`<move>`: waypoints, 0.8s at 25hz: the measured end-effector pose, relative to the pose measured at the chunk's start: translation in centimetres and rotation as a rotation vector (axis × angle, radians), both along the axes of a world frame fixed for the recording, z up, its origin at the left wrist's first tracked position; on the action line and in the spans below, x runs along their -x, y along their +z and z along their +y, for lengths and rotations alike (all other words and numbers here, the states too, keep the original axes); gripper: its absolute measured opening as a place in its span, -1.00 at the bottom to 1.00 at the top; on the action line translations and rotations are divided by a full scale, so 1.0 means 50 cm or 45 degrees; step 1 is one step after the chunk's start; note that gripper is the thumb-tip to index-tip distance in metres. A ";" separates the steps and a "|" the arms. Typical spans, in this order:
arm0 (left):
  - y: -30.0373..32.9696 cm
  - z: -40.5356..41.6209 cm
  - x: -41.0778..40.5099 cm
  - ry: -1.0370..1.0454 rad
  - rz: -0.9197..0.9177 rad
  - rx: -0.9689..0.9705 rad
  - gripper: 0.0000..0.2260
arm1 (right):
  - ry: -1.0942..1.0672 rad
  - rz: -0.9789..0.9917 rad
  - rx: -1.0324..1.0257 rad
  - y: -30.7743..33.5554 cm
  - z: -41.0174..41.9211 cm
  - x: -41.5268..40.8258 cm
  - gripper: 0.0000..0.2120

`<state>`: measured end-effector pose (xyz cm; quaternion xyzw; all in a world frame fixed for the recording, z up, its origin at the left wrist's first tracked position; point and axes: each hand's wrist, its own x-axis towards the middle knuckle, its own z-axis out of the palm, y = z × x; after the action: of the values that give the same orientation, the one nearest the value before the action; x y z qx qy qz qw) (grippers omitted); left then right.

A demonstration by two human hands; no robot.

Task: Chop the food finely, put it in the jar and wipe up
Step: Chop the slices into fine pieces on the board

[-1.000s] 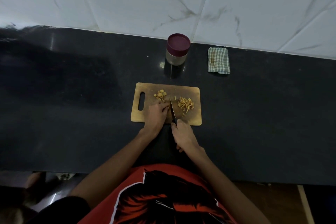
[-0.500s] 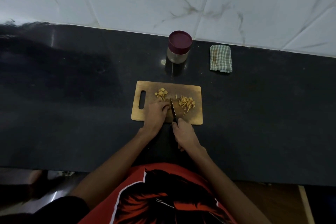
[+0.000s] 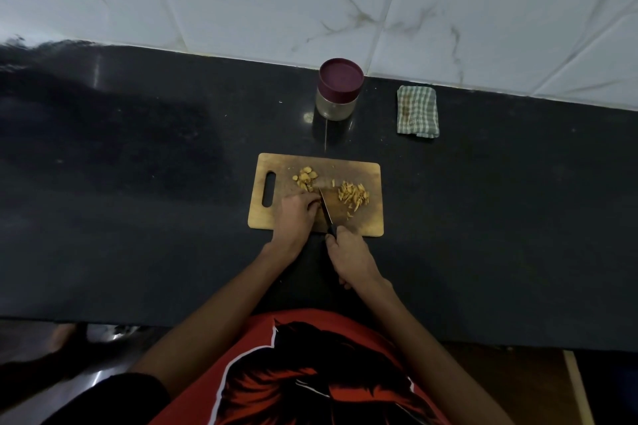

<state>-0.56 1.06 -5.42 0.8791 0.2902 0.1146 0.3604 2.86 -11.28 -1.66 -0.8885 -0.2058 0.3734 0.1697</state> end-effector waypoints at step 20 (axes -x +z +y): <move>-0.004 0.000 0.004 -0.060 0.090 -0.064 -0.84 | -0.098 0.114 -0.077 0.000 0.006 -0.003 -0.76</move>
<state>-0.75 1.03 -5.65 0.8980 0.2789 0.0821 0.3303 2.99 -10.96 -1.64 -0.8726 -0.1750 0.3996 0.2196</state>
